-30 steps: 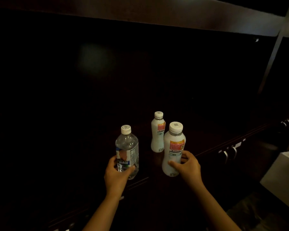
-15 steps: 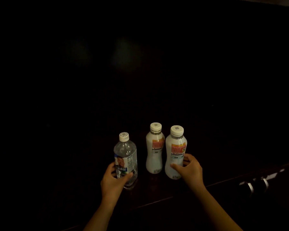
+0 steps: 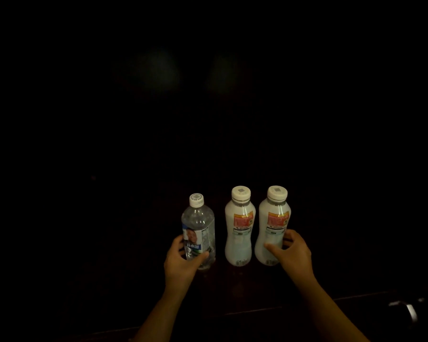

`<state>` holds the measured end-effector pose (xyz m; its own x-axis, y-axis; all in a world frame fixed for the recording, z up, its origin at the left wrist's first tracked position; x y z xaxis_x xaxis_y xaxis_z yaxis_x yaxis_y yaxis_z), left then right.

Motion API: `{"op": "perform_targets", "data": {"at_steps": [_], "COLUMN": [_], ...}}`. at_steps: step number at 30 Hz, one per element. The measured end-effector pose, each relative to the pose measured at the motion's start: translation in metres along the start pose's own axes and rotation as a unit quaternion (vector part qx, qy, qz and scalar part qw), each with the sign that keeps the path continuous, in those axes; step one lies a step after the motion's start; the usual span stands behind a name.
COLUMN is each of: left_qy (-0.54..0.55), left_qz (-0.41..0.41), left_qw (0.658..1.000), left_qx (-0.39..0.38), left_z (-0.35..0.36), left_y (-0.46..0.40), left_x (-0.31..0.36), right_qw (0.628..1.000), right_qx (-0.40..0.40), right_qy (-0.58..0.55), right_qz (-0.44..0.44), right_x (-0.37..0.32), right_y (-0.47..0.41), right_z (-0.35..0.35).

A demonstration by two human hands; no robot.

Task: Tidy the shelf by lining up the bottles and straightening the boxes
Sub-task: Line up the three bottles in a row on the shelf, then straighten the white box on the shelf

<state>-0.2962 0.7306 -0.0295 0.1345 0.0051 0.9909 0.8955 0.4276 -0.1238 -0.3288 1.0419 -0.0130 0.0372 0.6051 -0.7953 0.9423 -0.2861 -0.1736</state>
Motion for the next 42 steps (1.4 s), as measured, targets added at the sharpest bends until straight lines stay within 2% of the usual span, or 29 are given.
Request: {"op": "perform_targets", "data": {"at_steps": [7, 12, 14, 17, 22, 25, 28, 33, 39, 42], "left_qy": [-0.016, -0.068, -0.09, -0.179, -0.304, -0.343, -0.333, -0.343, -0.357, -0.351], "left_qz": [-0.017, -0.035, -0.014, 0.038, 0.077, 0.106, 0.127, 0.169, 0.156, 0.143], "left_qw": [0.999, 0.993, 0.99, 0.976, 0.941, 0.926, 0.928, 0.917, 0.91, 0.917], "left_qx": [-0.031, -0.091, -0.109, -0.115, -0.123, -0.114, -0.112, -0.114, -0.139, -0.128], "left_z": [0.005, 0.009, 0.005, -0.014, -0.056, -0.083, -0.12, -0.209, -0.326, -0.381], "left_y": [-0.002, 0.001, 0.005, 0.011, 0.026, 0.033, 0.044, 0.079, 0.122, 0.133], "left_x": [0.005, 0.016, 0.026, 0.042, 0.06, 0.081, 0.105, 0.13, 0.128, 0.131], "right_qw": [0.999, 0.997, 0.995, 0.992, 0.977, 0.969, 0.962, 0.95, 0.935, 0.931], "right_qx": [-0.021, -0.054, -0.068, -0.055, -0.03, -0.027, -0.013, -0.021, -0.074, -0.097], "right_qy": [0.023, 0.063, 0.076, 0.117, 0.207, 0.233, 0.236, 0.229, 0.245, 0.236], "right_qz": [-0.011, 0.0, -0.005, -0.01, -0.033, -0.076, -0.136, -0.211, -0.244, -0.263], "right_x": [-0.007, -0.015, -0.017, -0.017, -0.036, -0.073, -0.124, -0.195, -0.246, -0.275], "right_y": [0.0, 0.004, 0.009, 0.022, 0.057, 0.083, 0.117, 0.205, 0.31, 0.351], "right_z": [-0.001, -0.002, -0.001, -0.009, -0.02, -0.017, -0.011, 0.027, 0.095, 0.124]}}
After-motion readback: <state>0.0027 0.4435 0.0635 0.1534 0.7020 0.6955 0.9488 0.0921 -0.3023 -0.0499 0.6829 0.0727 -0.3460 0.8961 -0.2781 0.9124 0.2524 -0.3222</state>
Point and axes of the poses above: each hand's wrist, its own y-axis away from the middle knuckle, its own z-axis out of the palm, x = y × z, the point moved 10 cm from there along -y, towards the middle knuckle, and after that the axes turned 14 degrees about y, right-handed, at the moved point
